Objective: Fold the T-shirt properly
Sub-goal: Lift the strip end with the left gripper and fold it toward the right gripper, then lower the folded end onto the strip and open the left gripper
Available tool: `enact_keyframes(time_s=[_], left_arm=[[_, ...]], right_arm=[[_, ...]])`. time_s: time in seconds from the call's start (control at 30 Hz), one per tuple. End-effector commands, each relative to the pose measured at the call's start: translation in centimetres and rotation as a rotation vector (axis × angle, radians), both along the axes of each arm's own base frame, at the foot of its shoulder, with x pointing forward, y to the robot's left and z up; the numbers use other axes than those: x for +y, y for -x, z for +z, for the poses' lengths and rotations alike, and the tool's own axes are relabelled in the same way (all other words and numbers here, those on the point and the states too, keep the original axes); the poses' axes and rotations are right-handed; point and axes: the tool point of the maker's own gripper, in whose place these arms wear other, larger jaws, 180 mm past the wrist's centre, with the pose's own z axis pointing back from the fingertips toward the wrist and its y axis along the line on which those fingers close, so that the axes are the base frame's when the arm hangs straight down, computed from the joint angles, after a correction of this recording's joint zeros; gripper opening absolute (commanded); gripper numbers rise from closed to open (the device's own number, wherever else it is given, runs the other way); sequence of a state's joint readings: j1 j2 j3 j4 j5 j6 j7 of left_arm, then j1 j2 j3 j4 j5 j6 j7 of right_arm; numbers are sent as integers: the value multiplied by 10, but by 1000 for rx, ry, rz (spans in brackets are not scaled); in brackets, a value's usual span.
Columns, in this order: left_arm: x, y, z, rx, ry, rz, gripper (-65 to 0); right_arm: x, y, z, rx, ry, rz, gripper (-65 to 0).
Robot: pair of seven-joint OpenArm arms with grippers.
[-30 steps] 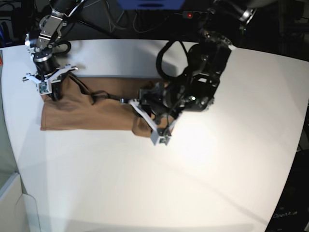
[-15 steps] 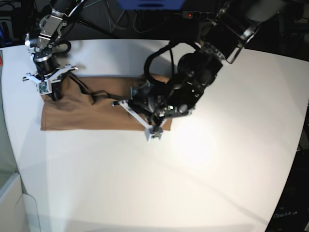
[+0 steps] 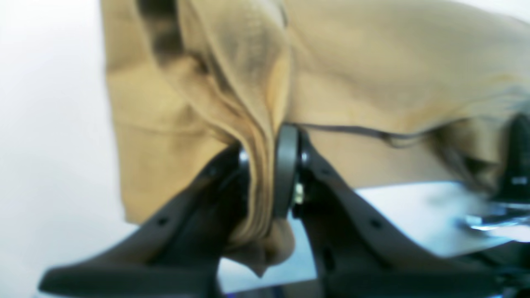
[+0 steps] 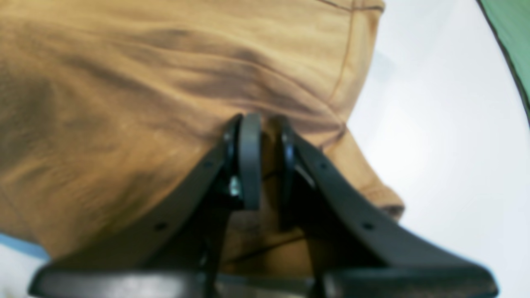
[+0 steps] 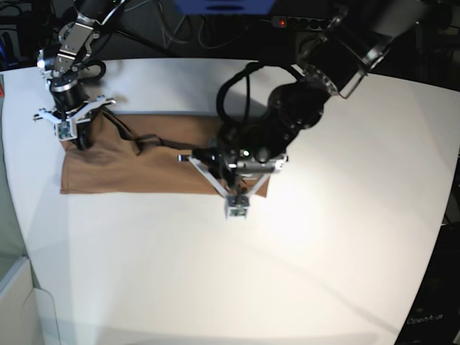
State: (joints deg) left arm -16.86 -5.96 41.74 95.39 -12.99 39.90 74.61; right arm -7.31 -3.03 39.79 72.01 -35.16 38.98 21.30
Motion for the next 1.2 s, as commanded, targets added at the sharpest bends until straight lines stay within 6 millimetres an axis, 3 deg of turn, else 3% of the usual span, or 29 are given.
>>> enact_keyframes(time_s=[0.0,0.23,0.53,0.8,1.17], left_arm=[[-13,-5,15,-48,10,-37,-627],[-38,10,12,-86,-56,-193,-627],[-32,1,15,-192,-184,-280,-627],[-19,2,-27,-161,-468,-317,-627],[-51,-17,-2,-239,-429,-283,-627]], right_arm=[[0,24,-28,172,36,16,-595],[0,24,-28,172,36,16,-595],[-1,24,-28,172,36,13,-595],[-1,24,-28,172,36,14,-595],[-1,24,-29,173,35,14,-595]])
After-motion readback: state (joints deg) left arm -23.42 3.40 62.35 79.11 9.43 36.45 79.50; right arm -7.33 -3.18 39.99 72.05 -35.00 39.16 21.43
